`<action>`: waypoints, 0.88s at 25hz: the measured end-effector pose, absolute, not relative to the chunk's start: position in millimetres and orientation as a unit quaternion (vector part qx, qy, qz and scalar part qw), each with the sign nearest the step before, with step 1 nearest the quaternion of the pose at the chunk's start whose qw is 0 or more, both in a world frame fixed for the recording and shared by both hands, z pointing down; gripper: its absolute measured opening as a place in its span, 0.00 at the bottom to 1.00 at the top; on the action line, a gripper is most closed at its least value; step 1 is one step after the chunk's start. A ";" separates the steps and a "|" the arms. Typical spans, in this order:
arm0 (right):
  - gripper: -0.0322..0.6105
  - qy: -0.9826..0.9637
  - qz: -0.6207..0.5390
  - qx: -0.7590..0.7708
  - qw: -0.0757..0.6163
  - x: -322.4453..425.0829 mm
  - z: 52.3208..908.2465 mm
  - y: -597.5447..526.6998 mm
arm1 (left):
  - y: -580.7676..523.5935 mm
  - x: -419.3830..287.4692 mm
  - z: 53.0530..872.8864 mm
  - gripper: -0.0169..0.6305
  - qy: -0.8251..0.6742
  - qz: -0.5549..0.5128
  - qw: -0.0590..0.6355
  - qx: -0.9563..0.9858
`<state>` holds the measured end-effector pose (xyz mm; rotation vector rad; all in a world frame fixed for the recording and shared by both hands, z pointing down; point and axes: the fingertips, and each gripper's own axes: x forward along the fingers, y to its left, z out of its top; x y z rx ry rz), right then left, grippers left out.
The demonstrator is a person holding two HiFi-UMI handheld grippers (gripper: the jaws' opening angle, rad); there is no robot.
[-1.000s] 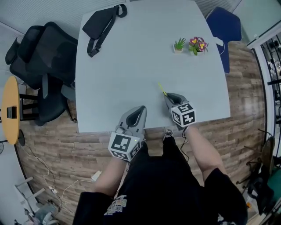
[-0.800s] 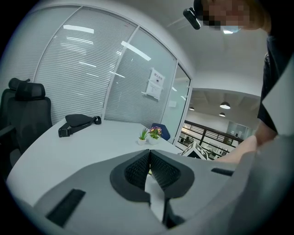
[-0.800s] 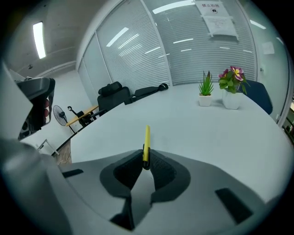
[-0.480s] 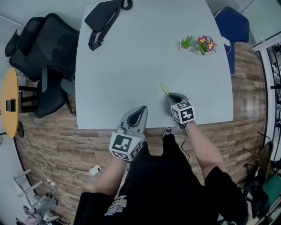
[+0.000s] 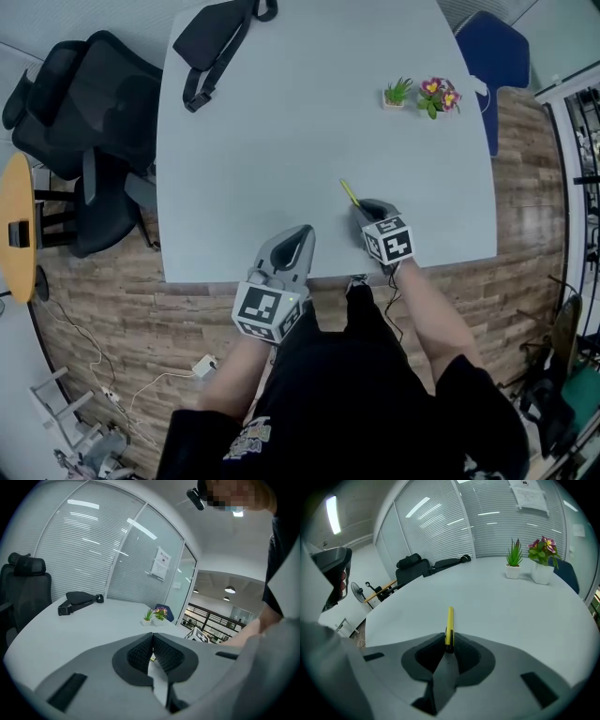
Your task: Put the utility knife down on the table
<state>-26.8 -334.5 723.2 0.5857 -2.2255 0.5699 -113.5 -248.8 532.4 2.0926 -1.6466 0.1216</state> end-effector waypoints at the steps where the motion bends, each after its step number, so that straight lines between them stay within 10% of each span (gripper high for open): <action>1: 0.16 -0.870 0.223 0.229 0.375 -26.7 723.3 -334.1 | -249.9 -113.9 531.9 0.03 -0.599 0.045 0.235 0.764; 22: 0.09 -0.924 0.141 0.311 0.170 -22.9 530.9 -314.2 | -252.4 -102.5 461.3 0.03 -0.526 0.026 0.157 0.836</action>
